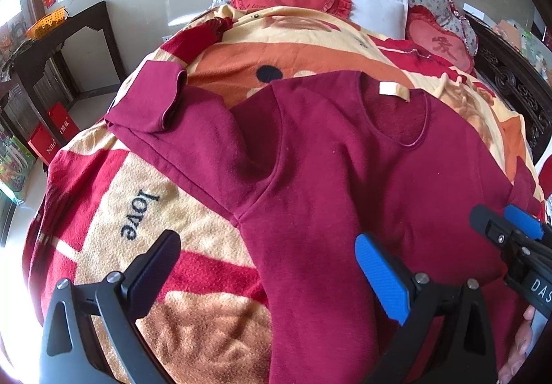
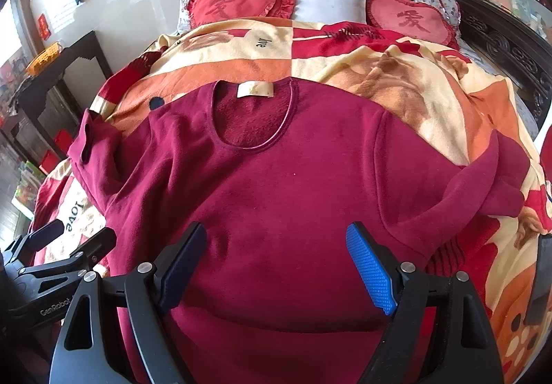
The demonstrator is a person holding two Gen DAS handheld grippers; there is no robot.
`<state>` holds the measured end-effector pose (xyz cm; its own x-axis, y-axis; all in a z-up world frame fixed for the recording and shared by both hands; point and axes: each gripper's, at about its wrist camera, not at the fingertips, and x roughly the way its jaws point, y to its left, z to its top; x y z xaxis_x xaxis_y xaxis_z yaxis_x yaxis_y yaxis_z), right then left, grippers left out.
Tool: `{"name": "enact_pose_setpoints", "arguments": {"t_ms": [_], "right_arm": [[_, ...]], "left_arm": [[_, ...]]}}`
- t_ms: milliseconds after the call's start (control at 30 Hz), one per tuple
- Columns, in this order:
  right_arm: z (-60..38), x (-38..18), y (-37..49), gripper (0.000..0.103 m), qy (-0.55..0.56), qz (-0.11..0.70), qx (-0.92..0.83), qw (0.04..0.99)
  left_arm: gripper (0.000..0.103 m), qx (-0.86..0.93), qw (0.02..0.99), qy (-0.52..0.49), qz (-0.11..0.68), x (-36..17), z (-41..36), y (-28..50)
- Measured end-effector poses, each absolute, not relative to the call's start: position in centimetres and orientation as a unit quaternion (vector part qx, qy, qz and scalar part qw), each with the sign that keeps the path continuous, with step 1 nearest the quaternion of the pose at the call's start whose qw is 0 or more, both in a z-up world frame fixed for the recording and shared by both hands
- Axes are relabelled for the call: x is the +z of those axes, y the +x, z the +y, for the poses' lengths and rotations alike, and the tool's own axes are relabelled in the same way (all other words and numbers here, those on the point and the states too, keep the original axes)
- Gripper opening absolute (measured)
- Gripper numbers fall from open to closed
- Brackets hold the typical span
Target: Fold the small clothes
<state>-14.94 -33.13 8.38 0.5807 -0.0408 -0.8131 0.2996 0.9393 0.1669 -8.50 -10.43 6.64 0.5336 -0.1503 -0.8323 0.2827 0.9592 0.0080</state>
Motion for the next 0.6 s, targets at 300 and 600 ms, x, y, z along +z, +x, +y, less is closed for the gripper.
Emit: {"name": "enact_pose_setpoints", "arguments": {"t_ms": [300,600], "right_arm": [[-32.0,8.2,-13.8,0.067,0.137,0.453,-0.086,0.877],[-29.1,9.0,-10.4,0.056,0.137,0.451,-0.016,0.882]], "left_arm": [[0.103,-0.114,0.869,0.068,0.476,5.6,-9.5,-7.6],[0.103,-0.093,0.866,0.055,0.488,4.0,-7.1,-6.1]]}}
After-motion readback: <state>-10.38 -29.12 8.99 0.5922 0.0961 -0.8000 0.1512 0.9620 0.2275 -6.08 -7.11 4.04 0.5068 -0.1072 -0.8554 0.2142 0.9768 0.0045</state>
